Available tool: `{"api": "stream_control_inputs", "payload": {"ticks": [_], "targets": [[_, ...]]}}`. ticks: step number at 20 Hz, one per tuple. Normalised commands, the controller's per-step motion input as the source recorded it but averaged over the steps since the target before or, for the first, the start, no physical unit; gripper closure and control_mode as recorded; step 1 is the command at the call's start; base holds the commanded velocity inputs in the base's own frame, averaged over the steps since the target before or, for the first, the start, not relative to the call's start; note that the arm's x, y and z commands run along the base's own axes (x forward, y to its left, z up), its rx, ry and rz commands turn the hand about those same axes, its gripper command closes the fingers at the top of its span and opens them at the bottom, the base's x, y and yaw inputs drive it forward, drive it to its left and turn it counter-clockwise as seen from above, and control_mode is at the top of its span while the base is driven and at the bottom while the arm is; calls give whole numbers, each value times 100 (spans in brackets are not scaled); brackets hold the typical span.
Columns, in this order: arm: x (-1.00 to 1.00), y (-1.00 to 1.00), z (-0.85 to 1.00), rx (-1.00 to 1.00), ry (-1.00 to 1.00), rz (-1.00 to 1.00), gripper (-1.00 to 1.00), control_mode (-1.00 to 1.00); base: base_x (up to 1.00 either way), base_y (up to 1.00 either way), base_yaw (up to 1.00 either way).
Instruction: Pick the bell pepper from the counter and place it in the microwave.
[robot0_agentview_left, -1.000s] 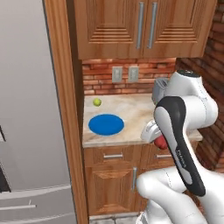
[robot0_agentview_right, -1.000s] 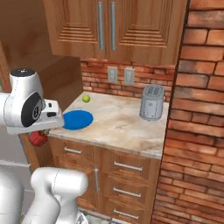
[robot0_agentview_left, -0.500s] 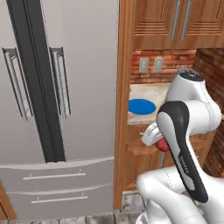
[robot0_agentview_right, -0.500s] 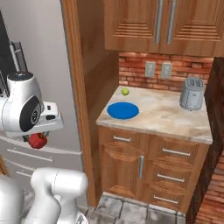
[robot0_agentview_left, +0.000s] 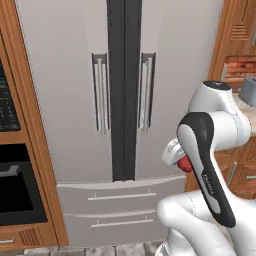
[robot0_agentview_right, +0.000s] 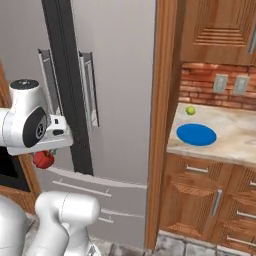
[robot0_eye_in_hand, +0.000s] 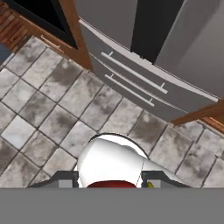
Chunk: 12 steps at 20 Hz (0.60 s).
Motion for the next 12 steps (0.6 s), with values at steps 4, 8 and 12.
{"api": "stream_control_inputs", "payload": {"ticks": [4,8,12], "targets": [[0,0,0,0,0,0,100,100,0,100,0],[0,0,0,0,0,0,100,100,0,100,0],[0,0,0,0,0,0,100,100,9,100,0]]}}
